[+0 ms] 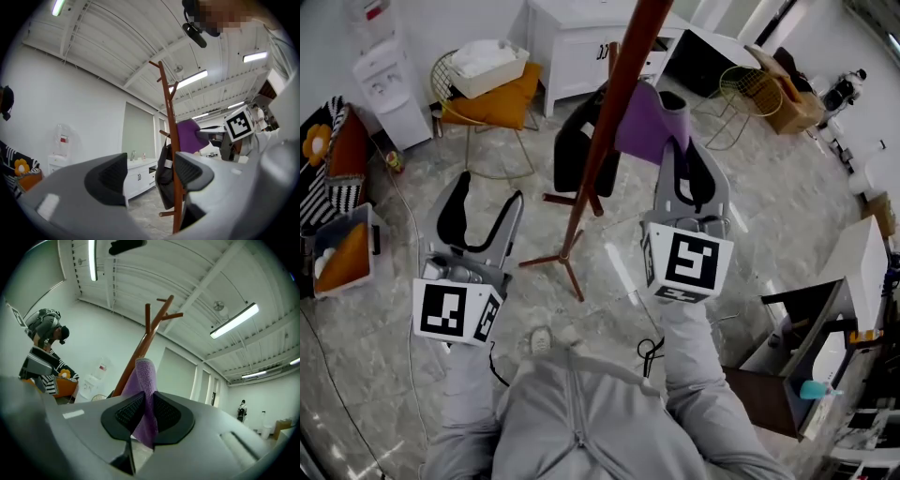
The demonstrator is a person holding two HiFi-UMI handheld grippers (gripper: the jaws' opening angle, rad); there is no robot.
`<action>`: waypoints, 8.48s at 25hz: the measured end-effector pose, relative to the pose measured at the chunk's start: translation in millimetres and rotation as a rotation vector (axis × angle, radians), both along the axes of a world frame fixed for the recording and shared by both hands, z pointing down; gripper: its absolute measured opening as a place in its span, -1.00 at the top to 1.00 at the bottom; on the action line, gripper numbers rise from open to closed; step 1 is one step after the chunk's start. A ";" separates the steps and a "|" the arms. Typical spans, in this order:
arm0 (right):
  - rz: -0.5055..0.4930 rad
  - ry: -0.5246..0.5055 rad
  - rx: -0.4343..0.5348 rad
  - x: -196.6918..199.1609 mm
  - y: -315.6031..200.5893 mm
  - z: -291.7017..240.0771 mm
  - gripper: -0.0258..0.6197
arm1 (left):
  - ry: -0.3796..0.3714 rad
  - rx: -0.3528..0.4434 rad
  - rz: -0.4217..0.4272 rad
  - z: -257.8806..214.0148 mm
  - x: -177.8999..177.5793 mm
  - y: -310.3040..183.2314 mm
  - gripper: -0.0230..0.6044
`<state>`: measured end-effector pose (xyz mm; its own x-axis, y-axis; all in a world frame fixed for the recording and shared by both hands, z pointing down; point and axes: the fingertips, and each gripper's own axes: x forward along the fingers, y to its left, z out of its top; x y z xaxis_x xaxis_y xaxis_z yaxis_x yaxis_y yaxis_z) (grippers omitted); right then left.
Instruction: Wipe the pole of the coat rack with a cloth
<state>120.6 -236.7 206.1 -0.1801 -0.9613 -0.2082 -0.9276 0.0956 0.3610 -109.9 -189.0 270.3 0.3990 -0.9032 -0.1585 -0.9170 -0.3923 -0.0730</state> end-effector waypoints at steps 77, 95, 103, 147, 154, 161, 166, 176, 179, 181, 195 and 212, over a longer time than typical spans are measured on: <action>-0.459 0.554 -0.425 -75.8 -10.1 164.3 0.77 | 0.011 -0.069 -0.140 29.5 -20.6 39.2 -0.16; -0.353 0.547 -0.591 -19.5 -12.8 216.3 0.78 | 0.006 -0.090 -0.075 35.9 0.3 17.6 -0.16; -0.235 0.541 -0.725 38.8 13.1 260.6 0.78 | 0.003 -0.089 -0.064 34.6 2.9 18.0 -0.16; 0.079 0.210 -0.324 -146.6 -38.4 220.2 0.78 | -0.029 -0.188 -0.079 68.5 -104.7 0.2 -0.16; 0.130 0.244 -0.434 -118.6 -31.5 264.8 0.78 | -0.029 -0.195 -0.012 76.4 -84.8 -12.8 -0.16; 0.118 0.265 -0.513 -108.4 -21.6 298.0 0.78 | -0.029 -0.202 0.021 82.4 -68.9 -16.0 -0.16; 0.100 0.265 -0.552 -106.3 -17.5 309.7 0.78 | -0.028 -0.207 0.026 84.7 -62.9 -14.4 -0.16; 0.079 0.277 -0.626 -97.0 -4.5 333.2 0.78 | -0.026 -0.208 0.020 84.6 -58.5 -9.5 -0.16; 0.079 0.284 -0.657 -90.6 2.1 341.3 0.79 | -0.025 -0.207 0.021 83.2 -55.4 -8.0 -0.16; 0.081 0.288 -0.683 -85.0 6.8 348.6 0.79 | -0.025 -0.206 0.022 82.6 -52.5 -7.9 -0.16; 0.119 0.287 -0.801 -26.9 49.2 376.3 0.79 | -0.023 -0.193 0.044 78.0 -27.4 -1.3 -0.16; 0.159 0.112 -0.516 33.4 74.4 233.3 0.79 | -0.020 -0.119 0.056 50.8 5.3 9.1 -0.16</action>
<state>154.0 -162.3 439.4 -0.0179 -0.9506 0.3098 -0.9036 0.1480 0.4019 -104.6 -179.9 321.1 0.4516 -0.8912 -0.0432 -0.8921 -0.4501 -0.0407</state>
